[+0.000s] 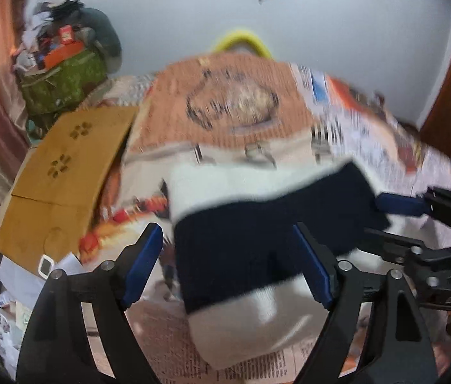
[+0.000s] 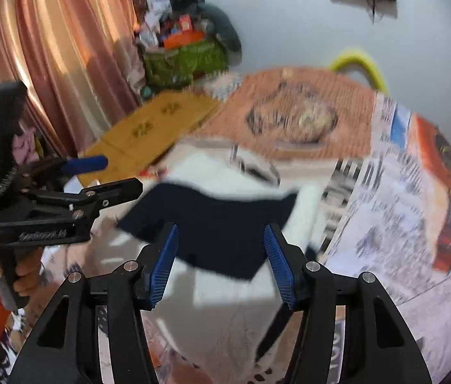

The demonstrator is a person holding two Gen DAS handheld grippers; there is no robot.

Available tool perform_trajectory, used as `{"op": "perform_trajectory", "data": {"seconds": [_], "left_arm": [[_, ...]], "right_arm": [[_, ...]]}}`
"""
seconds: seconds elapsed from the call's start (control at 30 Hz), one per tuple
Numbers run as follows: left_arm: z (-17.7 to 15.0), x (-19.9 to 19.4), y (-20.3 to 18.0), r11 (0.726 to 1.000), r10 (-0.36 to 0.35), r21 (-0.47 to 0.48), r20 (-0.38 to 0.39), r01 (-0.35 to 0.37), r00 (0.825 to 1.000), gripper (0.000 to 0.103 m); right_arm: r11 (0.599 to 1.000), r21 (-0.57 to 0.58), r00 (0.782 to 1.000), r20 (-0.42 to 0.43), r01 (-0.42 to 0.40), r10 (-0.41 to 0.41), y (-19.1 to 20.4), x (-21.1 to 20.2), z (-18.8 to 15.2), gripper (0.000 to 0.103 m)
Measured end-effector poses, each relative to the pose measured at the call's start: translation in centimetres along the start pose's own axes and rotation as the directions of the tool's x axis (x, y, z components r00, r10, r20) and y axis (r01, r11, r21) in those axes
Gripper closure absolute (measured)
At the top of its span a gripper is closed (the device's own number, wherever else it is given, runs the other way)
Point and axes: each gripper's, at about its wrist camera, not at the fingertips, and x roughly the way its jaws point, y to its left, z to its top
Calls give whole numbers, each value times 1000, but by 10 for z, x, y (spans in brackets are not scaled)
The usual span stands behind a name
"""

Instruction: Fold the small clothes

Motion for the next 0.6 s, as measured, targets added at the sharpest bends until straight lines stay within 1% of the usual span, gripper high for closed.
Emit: {"op": "perform_trajectory", "data": {"seconds": [0.07, 0.1, 0.17, 0.2, 0.27, 0.33, 0.4, 0.5, 0.6], "left_arm": [[-14, 20, -12, 999, 5, 48, -66, -1, 998, 21], [-22, 28, -17, 998, 16, 69, -89, -10, 996, 21], [-36, 32, -23, 995, 51, 86, -63, -46, 997, 17], [-39, 31, -21, 996, 48, 78, -49, -44, 998, 17], [-42, 28, -15, 999, 27, 48, -58, -24, 998, 17], [-45, 26, -9, 1000, 8, 18, -72, -7, 997, 17], [-50, 20, -7, 1000, 1, 9, -73, -1, 997, 17], [-56, 6, -10, 1000, 12, 9, -58, -12, 998, 17], [-63, -11, -9, 1000, 22, -12, -41, -22, 999, 17]], "right_arm": [[1000, -21, 999, -26, 24, -24, 0, 10, -13, 51], [998, -48, 999, -18, 40, -41, 2, 12, -19, 51], [994, -93, 998, -12, 53, -54, 7, 10, -28, 51], [993, -105, 998, -10, 61, -62, 9, 9, -30, 51], [988, -135, 997, 1, 79, -80, 16, 3, -37, 51], [989, -128, 997, 3, 80, -80, 16, -2, -40, 51], [991, -111, 997, 5, 76, -76, 16, -8, -42, 51], [994, -85, 997, 20, 73, -72, 16, -18, -49, 51], [995, -58, 996, 38, 78, -76, 15, -29, -56, 51]]}}
